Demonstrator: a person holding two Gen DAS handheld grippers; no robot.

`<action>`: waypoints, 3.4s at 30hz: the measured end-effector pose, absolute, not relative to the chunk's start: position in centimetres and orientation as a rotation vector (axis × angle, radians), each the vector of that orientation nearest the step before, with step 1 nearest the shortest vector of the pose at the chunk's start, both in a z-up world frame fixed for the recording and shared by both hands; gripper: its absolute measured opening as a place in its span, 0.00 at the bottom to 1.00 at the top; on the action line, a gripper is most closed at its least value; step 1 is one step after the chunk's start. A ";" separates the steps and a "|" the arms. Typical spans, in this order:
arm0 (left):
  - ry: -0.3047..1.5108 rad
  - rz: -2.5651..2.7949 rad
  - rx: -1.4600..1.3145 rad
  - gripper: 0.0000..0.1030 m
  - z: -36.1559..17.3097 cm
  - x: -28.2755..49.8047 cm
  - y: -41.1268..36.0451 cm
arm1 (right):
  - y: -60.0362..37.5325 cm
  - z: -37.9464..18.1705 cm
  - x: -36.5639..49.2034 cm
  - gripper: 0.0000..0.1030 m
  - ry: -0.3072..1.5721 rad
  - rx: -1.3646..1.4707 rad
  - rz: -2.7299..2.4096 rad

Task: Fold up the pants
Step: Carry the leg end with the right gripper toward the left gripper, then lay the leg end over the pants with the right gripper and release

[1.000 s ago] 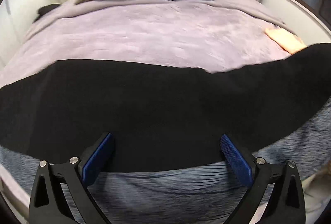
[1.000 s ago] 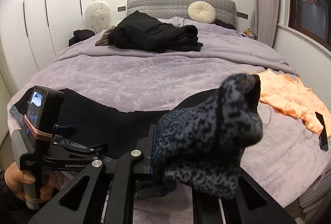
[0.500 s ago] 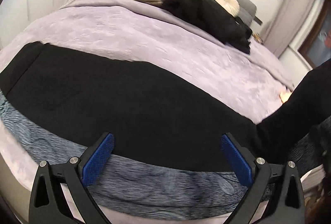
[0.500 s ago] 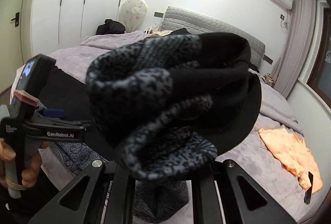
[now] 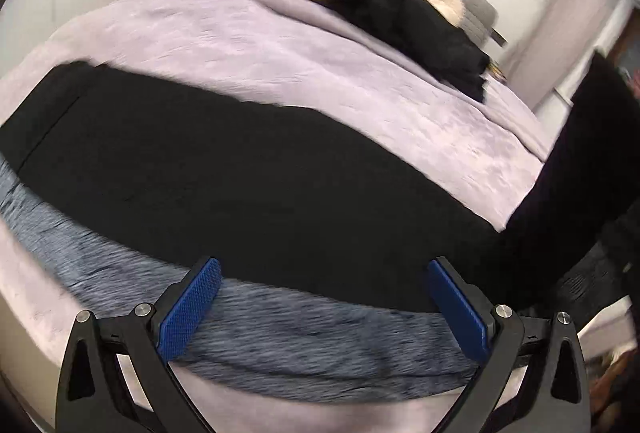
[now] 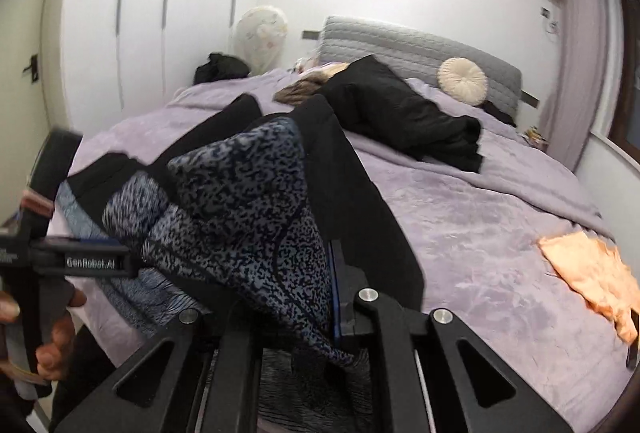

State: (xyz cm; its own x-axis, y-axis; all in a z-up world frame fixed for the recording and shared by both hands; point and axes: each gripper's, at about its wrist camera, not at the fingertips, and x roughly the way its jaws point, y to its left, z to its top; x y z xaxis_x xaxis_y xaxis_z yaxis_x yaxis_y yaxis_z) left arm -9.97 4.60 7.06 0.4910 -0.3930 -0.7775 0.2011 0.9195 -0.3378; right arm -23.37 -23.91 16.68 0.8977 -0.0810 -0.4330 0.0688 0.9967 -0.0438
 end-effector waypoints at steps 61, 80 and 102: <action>0.954 -0.547 -0.222 1.00 10.9 -10.1 7.4 | -15.6 11.8 -25.1 0.89 0.707 -0.184 0.469; 1.092 -0.453 -0.014 1.00 4.3 -9.9 1.5 | -26.0 9.0 -9.7 0.90 0.906 -0.025 0.443; 0.983 -0.418 -0.004 1.00 8.8 -11.8 2.1 | -27.1 14.3 -22.4 0.92 0.675 -0.159 0.509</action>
State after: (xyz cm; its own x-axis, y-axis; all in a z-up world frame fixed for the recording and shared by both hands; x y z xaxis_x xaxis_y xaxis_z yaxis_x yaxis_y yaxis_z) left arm -11.84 2.07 8.84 0.4819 -0.3450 -0.8054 0.3411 0.9206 -0.1903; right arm -22.43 -27.07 14.35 0.6641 0.3976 -0.6332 -0.4986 0.8666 0.0212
